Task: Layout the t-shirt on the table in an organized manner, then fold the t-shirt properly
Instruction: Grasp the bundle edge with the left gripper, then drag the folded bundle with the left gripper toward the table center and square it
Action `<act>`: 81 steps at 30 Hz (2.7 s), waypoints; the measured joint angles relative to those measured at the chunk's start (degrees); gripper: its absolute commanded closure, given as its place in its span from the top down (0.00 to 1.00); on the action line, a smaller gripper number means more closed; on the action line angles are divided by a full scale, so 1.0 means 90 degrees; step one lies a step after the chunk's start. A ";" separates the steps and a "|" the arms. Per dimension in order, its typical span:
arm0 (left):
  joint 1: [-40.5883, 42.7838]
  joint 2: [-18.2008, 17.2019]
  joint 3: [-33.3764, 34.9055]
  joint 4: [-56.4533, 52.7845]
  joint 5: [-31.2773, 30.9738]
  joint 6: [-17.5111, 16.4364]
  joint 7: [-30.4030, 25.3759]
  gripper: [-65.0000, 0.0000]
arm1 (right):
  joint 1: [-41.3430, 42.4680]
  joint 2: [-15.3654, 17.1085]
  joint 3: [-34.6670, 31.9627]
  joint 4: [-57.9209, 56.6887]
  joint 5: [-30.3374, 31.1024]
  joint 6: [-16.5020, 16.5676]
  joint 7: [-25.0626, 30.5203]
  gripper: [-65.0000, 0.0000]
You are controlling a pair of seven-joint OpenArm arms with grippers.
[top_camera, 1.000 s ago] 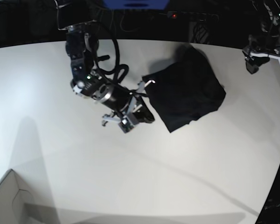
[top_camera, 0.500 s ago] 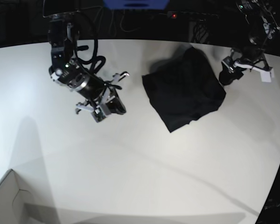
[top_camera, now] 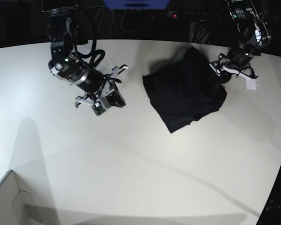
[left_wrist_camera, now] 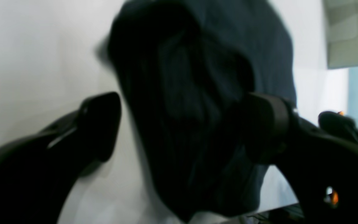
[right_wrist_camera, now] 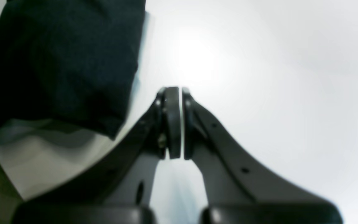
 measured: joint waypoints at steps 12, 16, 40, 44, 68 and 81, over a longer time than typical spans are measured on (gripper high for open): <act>-0.0126 0.0075 0.0488 -0.0539 -0.0381 -0.0192 -0.0386 0.90 | -0.0068 0.0172 0.0005 0.0000 -0.0005 0.0002 -0.0304 0.00; -0.0146 0.0068 0.0629 -0.0651 -0.0442 -0.0243 -0.0420 0.90 | -0.0068 0.0175 0.0005 0.0206 -0.0010 0.0002 -0.0391 0.00; -0.0903 -0.0406 0.1484 -0.1620 0.0090 -0.0245 -0.0461 0.00 | -0.0525 0.0187 0.0952 0.1112 0.0005 0.0005 -0.0508 0.00; -0.1139 -0.0435 0.1928 -0.1668 0.0267 -0.0206 -0.0466 0.00 | -0.0648 0.0153 0.1304 0.1129 0.0058 0.0068 -0.0452 0.00; -0.3660 -0.1554 0.6756 -0.1156 0.3283 0.0078 0.0083 0.00 | -0.0726 -0.0090 0.3509 0.1129 0.0022 0.0483 -0.0505 0.00; -0.4908 -0.1549 1.0516 -0.1158 0.5326 -0.0357 -0.1739 0.00 | -0.0721 -0.0340 0.4646 0.1124 0.0015 0.0481 -0.0493 0.00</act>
